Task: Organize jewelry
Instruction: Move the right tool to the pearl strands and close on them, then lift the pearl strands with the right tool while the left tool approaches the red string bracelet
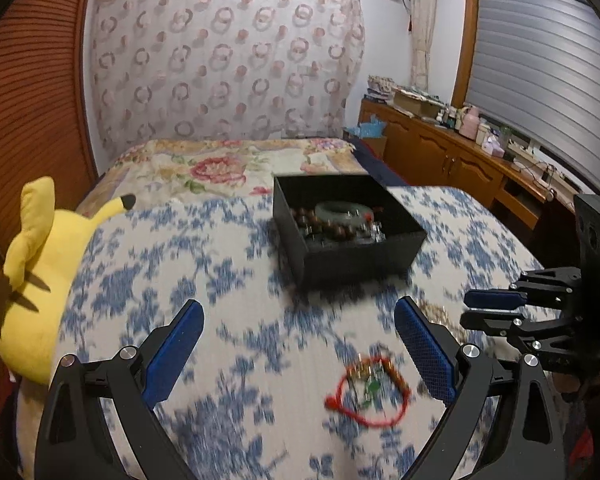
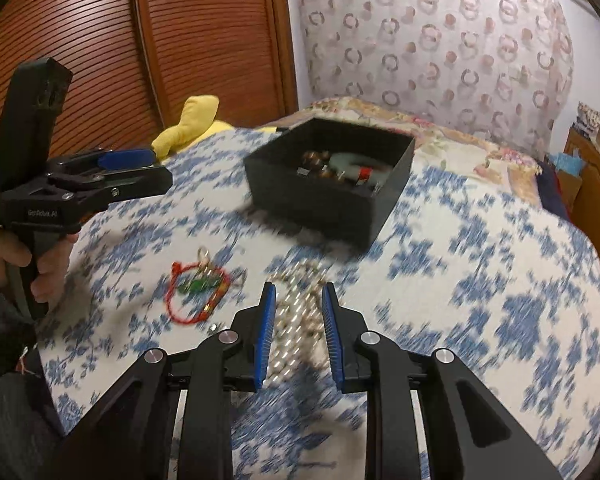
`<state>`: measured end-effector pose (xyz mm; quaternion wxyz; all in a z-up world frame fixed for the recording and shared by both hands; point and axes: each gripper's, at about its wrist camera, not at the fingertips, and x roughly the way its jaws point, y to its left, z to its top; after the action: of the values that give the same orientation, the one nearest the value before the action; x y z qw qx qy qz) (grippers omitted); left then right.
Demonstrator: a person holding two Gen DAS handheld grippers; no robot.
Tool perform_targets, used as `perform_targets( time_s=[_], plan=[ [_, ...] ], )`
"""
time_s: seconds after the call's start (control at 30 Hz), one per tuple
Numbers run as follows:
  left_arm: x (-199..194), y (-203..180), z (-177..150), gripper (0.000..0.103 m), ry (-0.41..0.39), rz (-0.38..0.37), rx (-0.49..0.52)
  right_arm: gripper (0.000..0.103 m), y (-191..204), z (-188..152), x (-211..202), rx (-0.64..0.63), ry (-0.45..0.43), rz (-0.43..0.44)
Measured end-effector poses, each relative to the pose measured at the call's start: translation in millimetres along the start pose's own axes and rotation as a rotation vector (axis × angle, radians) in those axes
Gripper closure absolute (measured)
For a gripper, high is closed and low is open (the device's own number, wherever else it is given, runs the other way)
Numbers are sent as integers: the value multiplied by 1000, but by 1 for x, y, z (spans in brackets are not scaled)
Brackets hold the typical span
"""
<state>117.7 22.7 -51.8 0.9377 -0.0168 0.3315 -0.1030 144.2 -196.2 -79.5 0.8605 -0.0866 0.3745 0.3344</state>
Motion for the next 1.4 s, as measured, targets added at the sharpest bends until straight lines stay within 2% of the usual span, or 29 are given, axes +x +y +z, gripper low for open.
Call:
perform_targets(
  time_s=[0.3,0.5,0.63,0.83,1.07,1.23,1.27,1.4],
  plan=[
    [-12,-2,-23,11,15,4,-9,78,2,-12,14,46,65,-26],
    [-16,-1,-31,11,29,9,-11,92,6,-13,21,40,85,-33],
    [-19,-2,-37,11,41,10,-8,95,8,-12,11,22,51,-23],
    [-15,-4,-44,11,69,7,-4,95,10,-2,-22,17,-53,-17],
    [-7,-13,-48,11,106,-22,8,95,12,10,-60,5,-156,-55],
    [-2,-21,-46,11,105,-47,17,95,9,14,-85,0,-210,-69],
    [-1,-23,-44,13,104,-53,19,95,8,14,-88,-1,-215,-73],
    [7,-29,-37,40,121,-79,39,95,6,17,-99,-3,-239,-83]
  ],
)
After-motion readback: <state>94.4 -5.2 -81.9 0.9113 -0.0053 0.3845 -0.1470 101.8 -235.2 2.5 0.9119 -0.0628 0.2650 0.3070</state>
